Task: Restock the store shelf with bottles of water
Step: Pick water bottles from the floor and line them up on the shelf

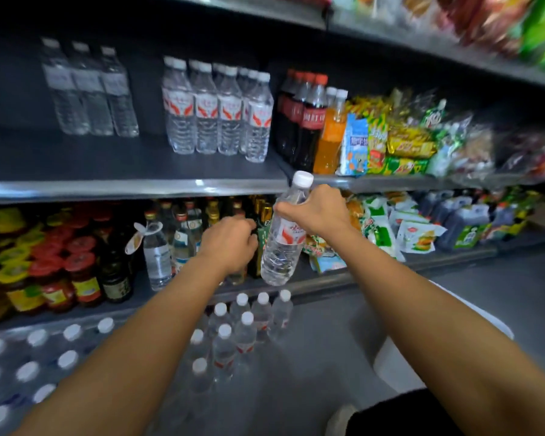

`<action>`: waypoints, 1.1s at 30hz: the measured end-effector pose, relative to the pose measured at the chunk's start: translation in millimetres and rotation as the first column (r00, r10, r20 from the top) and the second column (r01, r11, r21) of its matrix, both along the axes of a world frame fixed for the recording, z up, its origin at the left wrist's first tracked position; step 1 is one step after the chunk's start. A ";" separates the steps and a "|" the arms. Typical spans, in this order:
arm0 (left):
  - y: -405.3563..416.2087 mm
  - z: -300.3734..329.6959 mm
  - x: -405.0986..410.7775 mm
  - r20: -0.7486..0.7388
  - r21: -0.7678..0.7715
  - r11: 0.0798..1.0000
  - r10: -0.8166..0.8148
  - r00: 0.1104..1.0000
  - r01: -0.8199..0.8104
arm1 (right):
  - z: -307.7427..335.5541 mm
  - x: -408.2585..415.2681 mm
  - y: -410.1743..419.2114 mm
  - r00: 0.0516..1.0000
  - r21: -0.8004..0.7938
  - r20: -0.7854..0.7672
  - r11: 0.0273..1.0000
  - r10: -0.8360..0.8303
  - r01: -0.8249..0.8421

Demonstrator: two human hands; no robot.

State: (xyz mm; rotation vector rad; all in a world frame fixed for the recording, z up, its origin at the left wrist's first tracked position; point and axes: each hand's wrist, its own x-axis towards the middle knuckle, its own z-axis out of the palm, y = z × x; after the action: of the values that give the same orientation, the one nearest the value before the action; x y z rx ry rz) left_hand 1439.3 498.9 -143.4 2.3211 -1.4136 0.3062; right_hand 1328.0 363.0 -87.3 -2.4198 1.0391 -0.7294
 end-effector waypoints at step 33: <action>-84.2 79.1 221.4 0.122 -0.028 0.992 0.123 0.985 -0.120 | 119.9 294.8 -122.7 0.997 -0.192 0.026 0.979 0.068 -0.062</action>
State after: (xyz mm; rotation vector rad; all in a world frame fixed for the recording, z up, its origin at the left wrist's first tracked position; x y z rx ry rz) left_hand 1660.7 414.8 -64.4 2.4128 -1.3199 0.5052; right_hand 1622.8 240.3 32.6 -2.5807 0.9096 -0.8794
